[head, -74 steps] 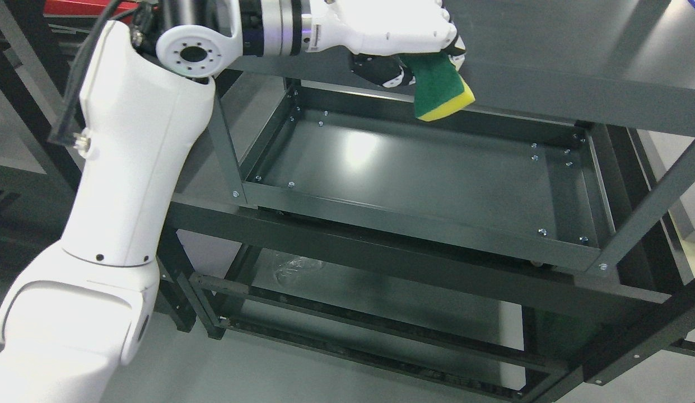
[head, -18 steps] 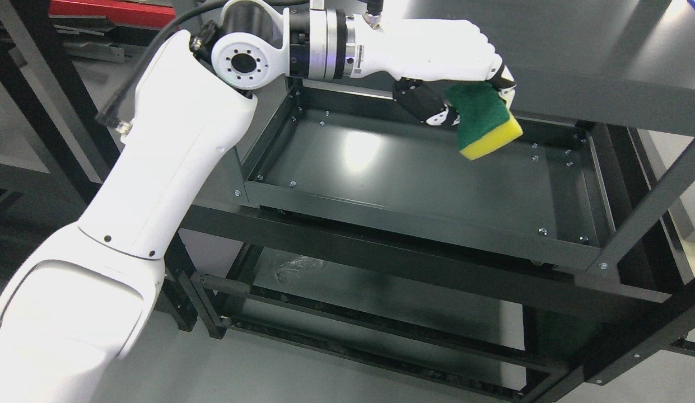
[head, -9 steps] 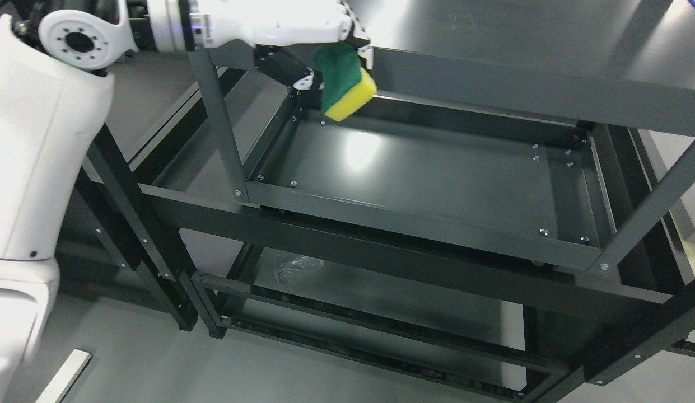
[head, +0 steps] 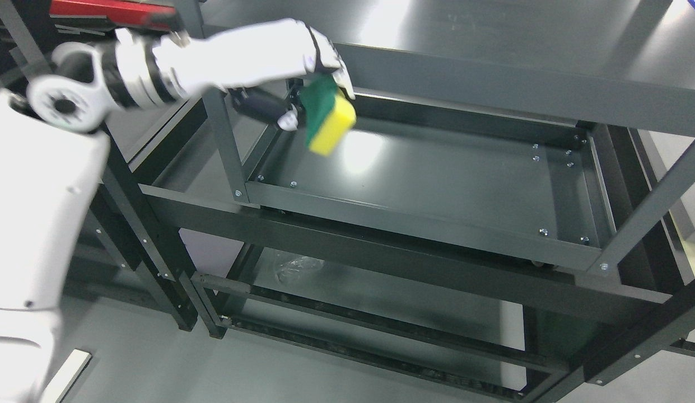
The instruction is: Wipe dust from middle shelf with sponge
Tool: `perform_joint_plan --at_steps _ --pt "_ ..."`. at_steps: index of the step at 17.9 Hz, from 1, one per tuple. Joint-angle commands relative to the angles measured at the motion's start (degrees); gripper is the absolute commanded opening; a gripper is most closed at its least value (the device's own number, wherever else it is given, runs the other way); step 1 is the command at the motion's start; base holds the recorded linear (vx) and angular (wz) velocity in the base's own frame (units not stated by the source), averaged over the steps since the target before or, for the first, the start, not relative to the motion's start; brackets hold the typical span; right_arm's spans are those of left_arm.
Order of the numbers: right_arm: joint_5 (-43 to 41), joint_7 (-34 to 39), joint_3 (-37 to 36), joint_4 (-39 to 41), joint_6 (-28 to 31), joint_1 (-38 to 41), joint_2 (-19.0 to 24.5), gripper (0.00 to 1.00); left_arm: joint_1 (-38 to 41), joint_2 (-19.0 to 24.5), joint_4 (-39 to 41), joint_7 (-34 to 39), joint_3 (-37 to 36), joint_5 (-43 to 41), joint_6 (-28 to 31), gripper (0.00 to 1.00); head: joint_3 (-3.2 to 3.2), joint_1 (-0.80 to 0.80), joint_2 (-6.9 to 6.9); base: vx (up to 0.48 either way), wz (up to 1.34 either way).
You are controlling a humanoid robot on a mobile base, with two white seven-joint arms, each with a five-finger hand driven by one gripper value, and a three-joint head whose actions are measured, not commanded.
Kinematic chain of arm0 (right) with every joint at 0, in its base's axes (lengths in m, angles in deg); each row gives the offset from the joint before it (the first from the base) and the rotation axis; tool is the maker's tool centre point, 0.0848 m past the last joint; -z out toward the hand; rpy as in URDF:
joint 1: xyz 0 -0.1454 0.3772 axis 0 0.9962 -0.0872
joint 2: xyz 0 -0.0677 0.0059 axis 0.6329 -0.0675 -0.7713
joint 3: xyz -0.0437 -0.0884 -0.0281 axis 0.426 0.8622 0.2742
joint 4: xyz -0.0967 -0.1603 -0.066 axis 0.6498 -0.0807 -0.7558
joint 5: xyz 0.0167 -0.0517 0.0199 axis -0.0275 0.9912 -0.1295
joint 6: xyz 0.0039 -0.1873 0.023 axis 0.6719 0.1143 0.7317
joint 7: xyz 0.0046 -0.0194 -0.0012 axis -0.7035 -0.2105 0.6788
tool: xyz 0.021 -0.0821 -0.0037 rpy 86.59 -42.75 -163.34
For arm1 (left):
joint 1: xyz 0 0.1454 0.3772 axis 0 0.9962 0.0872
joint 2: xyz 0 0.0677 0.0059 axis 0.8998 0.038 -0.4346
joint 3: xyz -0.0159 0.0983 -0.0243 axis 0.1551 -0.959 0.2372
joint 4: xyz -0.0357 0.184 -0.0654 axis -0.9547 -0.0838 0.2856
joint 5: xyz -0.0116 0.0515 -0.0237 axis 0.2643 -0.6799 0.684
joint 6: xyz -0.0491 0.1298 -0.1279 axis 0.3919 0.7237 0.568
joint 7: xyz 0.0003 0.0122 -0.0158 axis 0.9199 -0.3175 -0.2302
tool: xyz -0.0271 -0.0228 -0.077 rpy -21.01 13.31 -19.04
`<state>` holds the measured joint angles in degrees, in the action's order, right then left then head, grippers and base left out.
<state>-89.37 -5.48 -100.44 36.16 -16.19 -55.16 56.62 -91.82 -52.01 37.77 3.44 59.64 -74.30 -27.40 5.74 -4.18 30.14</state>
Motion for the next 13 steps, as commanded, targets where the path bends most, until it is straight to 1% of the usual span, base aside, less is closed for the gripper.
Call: perform_joint_plan --at_steps 1,3,4,5,6,7,8,9,12,13 --pt "0.0 0.0 0.0 1.0 4.1 -0.1 -1.0 1.0 17.0 -16.2 1.2 5.2 6.9 -3.7 0.0 0.17 0.0 0.0 0.0 0.001 -0.02" --pt "0.0 0.0 0.0 1.0 4.1 0.0 -1.0 1.0 19.4 -16.2 -2.1 18.0 6.4 -1.9 0.4 0.19 0.0 0.0 0.0 0.001 -0.03" --pt "0.0 0.0 0.0 1.0 4.2 0.0 -1.0 1.0 20.6 -16.2 -3.5 28.0 6.4 2.4 2.9 0.2 0.0 0.0 0.0 0.001 -0.04" --pt "0.0 0.0 0.0 1.0 4.1 0.0 -1.0 1.0 21.9 -16.2 -3.8 38.6 5.7 5.7 4.2 0.2 0.0 0.0 0.0 -0.001 -0.03" --pt "0.0 0.0 0.0 1.0 4.2 -0.1 -1.0 1.0 23.1 -16.2 -3.8 45.7 4.4 5.7 4.4 0.18 0.0 0.0 0.0 -0.001 -0.03" --pt "0.0 0.0 0.0 1.0 4.2 -0.1 -1.0 1.0 24.7 -16.2 -3.7 51.5 3.0 5.7 5.2 0.14 0.0 0.0 0.0 0.0 0.0" --pt "0.0 0.0 0.0 1.0 4.1 0.0 -1.0 1.0 26.5 -16.2 -3.2 54.0 2.1 5.7 6.9 0.12 0.0 0.0 0.0 0.0 0.0" --pt "0.0 0.0 0.0 1.0 4.1 0.0 -1.0 1.0 28.5 -16.2 -3.0 54.9 1.6 6.2 9.8 0.09 0.0 0.0 0.0 0.0 0.0" --pt "0.0 0.0 0.0 1.0 4.1 -0.1 -1.0 1.0 30.6 -16.2 -2.9 55.2 0.0 11.6 13.7 0.09 0.0 0.0 0.0 0.0 0.0" --pt "0.0 0.0 0.0 1.0 4.1 0.0 -1.0 1.0 31.1 -16.2 -2.3 55.1 -0.2 12.5 15.8 0.09 0.0 0.0 0.0 0.0 0.0"
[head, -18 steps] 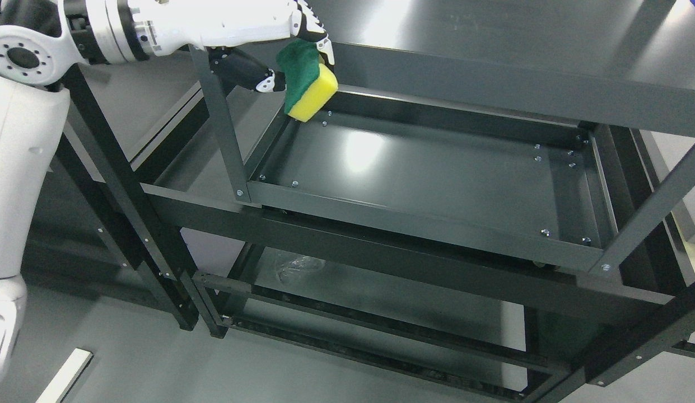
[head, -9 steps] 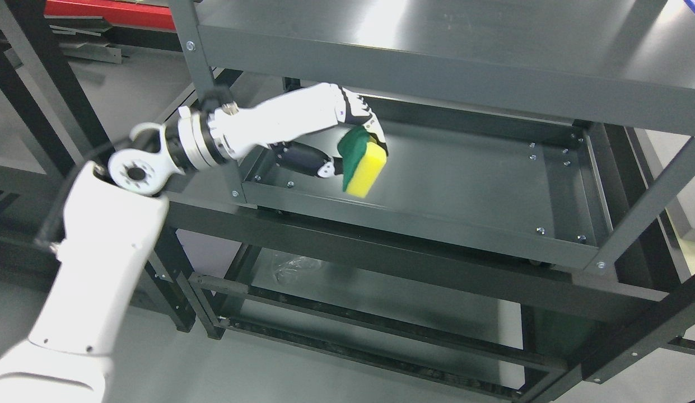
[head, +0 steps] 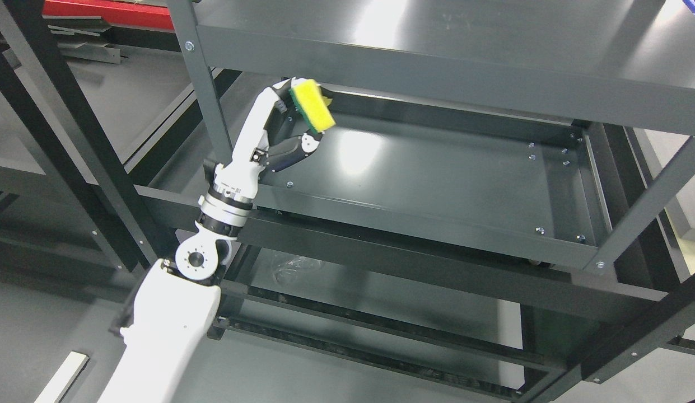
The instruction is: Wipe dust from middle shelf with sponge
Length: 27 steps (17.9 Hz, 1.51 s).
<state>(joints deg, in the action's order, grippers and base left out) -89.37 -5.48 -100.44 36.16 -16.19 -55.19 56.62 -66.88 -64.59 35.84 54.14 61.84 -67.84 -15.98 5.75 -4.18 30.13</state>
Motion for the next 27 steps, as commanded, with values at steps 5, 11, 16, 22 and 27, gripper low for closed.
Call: perform_joint_plan --at_steps 5,11,16,22,27 --pt "0.0 0.0 0.0 1.0 4.2 0.1 -1.0 1.0 10.9 -3.6 5.1 4.1 -6.7 14.5 14.1 0.1 0.0 0.0 0.0 0.0 0.0" --pt "0.0 0.0 0.0 1.0 4.2 0.1 -1.0 1.0 14.6 -3.6 13.9 4.0 -7.2 16.1 16.1 0.1 0.0 0.0 0.0 0.0 0.0" --pt "0.0 0.0 0.0 1.0 4.1 0.0 -1.0 1.0 19.4 -3.6 24.3 4.0 -2.0 16.1 22.4 0.11 0.0 0.0 0.0 0.0 0.0" --pt "0.0 0.0 0.0 1.0 4.1 0.1 -1.0 1.0 20.4 -3.6 28.5 4.7 1.1 16.1 26.5 0.11 0.0 0.0 0.0 0.0 0.0" --pt "0.0 0.0 0.0 1.0 4.1 0.0 -1.0 1.0 23.4 -3.6 28.3 5.0 4.7 16.1 26.9 0.11 0.0 0.0 0.0 0.0 0.0"
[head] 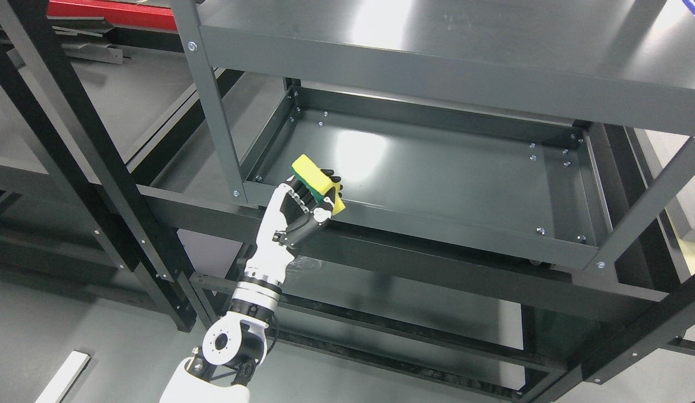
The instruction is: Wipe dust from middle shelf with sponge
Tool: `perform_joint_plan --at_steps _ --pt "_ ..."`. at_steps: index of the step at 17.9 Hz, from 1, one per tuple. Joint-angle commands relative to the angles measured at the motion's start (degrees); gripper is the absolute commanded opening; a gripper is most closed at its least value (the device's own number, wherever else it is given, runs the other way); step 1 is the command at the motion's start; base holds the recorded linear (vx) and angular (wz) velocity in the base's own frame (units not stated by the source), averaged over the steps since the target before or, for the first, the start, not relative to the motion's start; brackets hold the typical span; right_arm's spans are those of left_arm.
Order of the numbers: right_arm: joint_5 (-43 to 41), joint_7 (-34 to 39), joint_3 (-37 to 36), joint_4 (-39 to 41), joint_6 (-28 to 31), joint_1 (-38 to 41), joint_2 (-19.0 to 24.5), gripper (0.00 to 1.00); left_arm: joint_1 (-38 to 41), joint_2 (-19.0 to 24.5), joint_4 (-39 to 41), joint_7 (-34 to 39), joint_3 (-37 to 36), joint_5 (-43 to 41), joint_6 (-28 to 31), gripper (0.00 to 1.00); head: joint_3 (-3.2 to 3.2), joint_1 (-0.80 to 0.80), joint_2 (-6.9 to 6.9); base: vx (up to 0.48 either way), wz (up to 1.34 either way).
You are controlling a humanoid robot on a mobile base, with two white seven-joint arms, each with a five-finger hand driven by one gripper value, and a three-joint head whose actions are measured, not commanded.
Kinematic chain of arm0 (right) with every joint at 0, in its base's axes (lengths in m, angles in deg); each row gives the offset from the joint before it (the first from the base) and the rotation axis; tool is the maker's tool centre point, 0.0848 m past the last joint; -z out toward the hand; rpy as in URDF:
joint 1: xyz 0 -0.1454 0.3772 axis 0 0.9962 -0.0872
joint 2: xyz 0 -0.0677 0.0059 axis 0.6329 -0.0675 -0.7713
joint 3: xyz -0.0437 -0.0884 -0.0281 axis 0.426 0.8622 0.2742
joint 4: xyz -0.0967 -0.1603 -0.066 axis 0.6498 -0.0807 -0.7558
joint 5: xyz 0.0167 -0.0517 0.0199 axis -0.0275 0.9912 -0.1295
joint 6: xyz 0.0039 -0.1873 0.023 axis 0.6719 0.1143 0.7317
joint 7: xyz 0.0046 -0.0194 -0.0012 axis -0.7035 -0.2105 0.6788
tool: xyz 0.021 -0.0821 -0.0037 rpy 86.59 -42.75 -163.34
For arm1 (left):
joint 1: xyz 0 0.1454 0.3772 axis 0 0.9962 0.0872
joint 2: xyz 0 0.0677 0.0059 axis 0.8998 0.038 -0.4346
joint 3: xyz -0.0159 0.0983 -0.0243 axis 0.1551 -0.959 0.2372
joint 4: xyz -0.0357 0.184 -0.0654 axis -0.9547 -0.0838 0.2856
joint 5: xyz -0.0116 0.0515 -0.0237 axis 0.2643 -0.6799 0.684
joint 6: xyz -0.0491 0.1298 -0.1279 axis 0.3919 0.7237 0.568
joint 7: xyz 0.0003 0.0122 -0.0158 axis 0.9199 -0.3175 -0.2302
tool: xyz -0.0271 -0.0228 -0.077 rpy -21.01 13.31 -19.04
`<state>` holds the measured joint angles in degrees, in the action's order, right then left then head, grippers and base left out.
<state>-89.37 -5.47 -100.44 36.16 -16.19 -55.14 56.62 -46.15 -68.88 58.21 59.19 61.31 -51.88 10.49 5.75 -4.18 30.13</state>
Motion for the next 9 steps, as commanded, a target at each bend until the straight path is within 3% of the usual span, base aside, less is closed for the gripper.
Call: perform_joint_plan --at_steps 1,9 --pt "0.0 0.0 0.0 1.0 4.1 -0.1 -1.0 1.0 2.9 0.7 5.9 -0.1 5.8 0.1 0.6 0.11 0.0 0.0 0.0 0.0 0.0" --pt "0.0 0.0 0.0 1.0 4.1 -0.1 -1.0 1.0 3.5 0.7 5.9 -0.5 8.4 0.1 1.7 0.11 0.0 0.0 0.0 0.015 -0.08"
